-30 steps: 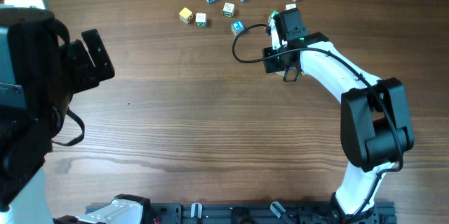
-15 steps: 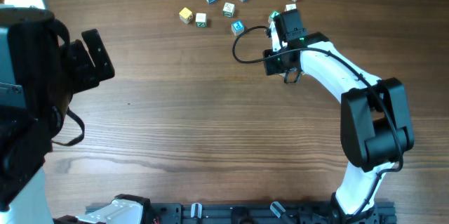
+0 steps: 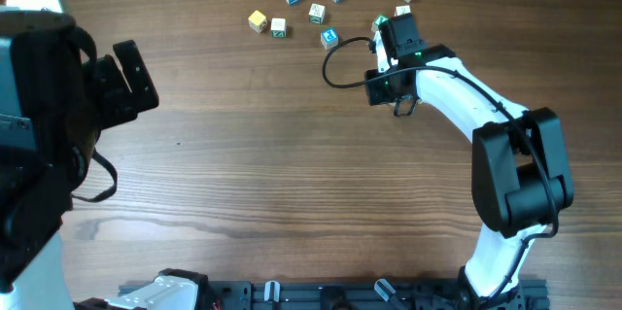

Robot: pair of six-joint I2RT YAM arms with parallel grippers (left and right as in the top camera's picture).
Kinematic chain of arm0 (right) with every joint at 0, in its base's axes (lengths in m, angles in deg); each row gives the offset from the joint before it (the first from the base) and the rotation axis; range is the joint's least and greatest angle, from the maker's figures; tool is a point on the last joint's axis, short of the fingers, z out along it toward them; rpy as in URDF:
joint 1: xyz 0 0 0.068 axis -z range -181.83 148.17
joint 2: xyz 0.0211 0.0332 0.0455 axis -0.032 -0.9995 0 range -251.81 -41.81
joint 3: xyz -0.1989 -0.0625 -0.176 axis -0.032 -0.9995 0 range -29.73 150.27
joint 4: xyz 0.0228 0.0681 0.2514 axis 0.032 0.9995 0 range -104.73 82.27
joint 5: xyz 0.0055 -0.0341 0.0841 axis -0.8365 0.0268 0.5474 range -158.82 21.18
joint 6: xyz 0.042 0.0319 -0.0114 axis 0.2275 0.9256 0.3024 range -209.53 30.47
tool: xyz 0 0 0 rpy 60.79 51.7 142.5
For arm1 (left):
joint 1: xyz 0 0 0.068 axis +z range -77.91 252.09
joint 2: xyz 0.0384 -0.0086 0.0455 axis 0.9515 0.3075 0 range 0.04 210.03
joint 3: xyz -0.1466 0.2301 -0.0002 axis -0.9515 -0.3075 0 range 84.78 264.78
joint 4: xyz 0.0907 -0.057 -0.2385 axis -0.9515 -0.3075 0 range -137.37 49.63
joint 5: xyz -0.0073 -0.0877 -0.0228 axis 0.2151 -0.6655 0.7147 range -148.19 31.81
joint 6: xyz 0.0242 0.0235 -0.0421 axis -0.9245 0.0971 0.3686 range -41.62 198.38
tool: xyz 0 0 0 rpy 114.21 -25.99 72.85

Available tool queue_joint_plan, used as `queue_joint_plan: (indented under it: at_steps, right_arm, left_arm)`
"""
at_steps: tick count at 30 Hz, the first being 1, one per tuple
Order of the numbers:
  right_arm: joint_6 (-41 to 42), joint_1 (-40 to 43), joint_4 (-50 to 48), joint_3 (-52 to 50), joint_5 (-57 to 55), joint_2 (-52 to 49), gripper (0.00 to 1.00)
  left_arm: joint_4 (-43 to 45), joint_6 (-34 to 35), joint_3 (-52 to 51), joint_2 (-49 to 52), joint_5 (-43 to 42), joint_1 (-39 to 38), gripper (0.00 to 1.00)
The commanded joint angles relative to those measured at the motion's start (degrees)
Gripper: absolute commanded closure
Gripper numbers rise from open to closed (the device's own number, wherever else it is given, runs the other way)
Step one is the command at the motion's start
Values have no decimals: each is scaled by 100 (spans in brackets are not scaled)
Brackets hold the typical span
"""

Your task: Form a circle

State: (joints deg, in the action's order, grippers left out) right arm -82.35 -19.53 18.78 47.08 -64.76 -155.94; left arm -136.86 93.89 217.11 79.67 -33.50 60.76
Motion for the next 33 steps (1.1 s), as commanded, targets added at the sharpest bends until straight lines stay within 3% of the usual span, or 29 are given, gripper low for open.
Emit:
queue_joint_plan:
  at_steps: [1, 33]
  right_arm:
    - [-114, -7, 42, 74, -92, -85, 95]
    - [-118, -7, 192, 74, -142, -85, 95]
  left_arm:
    - [0, -11, -2, 2, 90, 26, 0]
    - [0, -11, -2, 2, 90, 26, 0]
